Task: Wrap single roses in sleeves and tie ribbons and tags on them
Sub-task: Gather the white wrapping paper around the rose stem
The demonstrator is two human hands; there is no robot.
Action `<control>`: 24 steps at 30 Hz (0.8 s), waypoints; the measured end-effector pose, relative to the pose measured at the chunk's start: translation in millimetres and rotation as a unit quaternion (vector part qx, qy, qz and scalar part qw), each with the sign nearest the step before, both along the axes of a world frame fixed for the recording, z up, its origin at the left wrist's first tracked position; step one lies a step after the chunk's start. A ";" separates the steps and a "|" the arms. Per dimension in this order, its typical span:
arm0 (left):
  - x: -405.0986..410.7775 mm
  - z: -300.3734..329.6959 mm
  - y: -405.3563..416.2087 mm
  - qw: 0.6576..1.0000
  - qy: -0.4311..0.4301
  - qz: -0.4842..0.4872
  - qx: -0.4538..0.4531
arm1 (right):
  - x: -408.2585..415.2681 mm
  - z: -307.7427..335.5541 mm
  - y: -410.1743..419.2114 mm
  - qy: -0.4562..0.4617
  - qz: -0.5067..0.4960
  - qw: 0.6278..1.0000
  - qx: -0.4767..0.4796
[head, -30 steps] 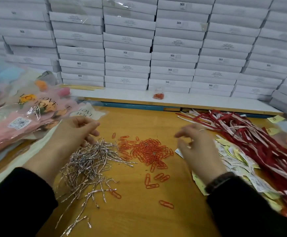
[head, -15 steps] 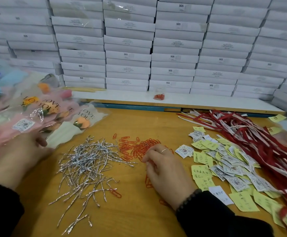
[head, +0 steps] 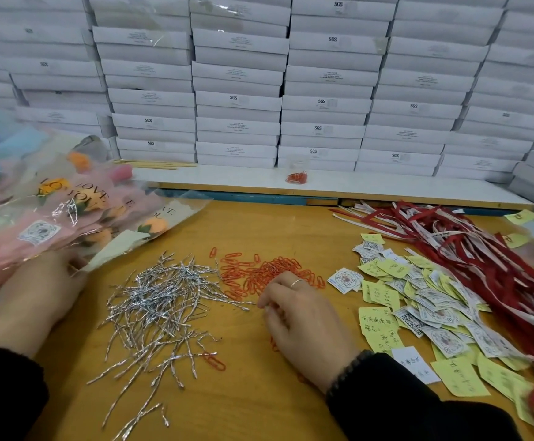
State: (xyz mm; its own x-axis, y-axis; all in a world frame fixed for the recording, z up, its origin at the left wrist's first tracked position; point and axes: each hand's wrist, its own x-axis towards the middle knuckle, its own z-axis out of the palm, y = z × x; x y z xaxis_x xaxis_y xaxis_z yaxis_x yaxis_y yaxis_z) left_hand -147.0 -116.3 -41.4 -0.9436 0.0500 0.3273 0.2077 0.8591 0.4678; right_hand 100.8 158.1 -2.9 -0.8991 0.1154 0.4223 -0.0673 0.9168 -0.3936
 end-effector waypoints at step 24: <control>170.5 67.1 164.8 0.945 0.116 -0.294 -0.080 | -17.2 5.6 4.7 0.004 0.026 0.828 -0.561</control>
